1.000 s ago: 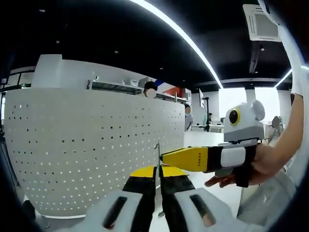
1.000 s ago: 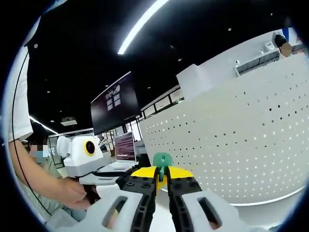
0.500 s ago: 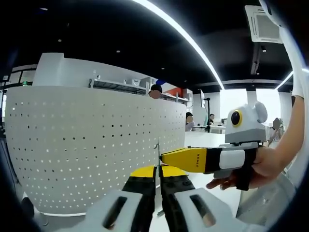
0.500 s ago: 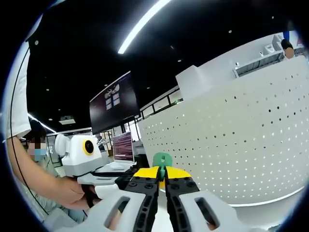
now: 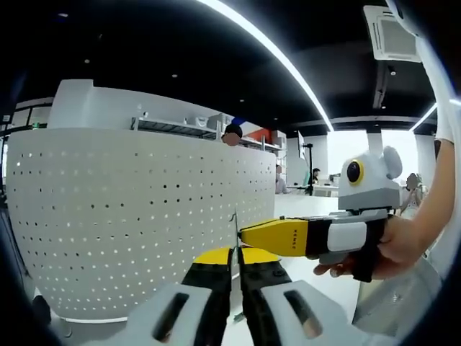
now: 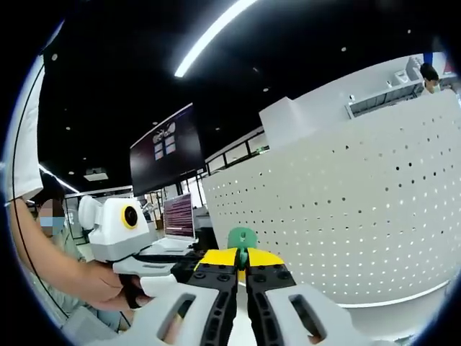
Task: Insert the hook assembly into the mounting plate slot until the hook locks in place.
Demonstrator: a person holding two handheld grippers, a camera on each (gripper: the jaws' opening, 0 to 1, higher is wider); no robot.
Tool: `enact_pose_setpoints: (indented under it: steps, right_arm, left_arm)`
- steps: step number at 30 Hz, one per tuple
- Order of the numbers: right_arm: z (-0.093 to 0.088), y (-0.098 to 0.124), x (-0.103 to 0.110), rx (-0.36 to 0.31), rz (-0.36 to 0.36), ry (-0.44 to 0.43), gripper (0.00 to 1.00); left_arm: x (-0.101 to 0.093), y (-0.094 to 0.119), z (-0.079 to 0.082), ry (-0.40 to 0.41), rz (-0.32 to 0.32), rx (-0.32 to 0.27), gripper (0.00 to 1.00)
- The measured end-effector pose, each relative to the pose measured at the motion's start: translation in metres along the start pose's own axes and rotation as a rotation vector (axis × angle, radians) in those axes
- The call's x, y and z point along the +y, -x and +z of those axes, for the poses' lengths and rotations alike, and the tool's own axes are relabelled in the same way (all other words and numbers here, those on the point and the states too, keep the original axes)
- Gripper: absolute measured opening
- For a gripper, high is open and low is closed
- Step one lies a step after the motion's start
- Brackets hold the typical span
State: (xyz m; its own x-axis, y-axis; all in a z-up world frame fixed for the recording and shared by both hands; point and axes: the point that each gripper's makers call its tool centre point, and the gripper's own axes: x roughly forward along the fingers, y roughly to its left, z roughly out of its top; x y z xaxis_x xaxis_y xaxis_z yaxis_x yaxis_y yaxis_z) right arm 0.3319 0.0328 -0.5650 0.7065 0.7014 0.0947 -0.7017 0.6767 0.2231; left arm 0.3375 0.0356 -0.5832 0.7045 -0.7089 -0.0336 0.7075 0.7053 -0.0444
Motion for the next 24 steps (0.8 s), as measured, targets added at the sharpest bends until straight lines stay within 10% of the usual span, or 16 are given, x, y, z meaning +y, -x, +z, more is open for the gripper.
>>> enact_pose_setpoints:
  steps: [11,18,24]
  right_arm:
    - [-0.0006,0.0005,0.0001,0.008,0.004,-0.012,0.0]
    - [-0.001,0.0009,-0.0012,0.01,0.002,-0.006,0.0]
    - [-0.0009,0.001,-0.0014,0.012,-0.003,-0.002,0.0]
  left_arm:
    - [-0.0054,-0.0027,-0.0087,-0.048,-0.014,0.034,0.25]
    - [-0.0045,-0.007,-0.0095,-0.08,0.011,0.032,0.68]
    - [-0.001,-0.0064,-0.0088,-0.084,0.026,0.029,0.72]
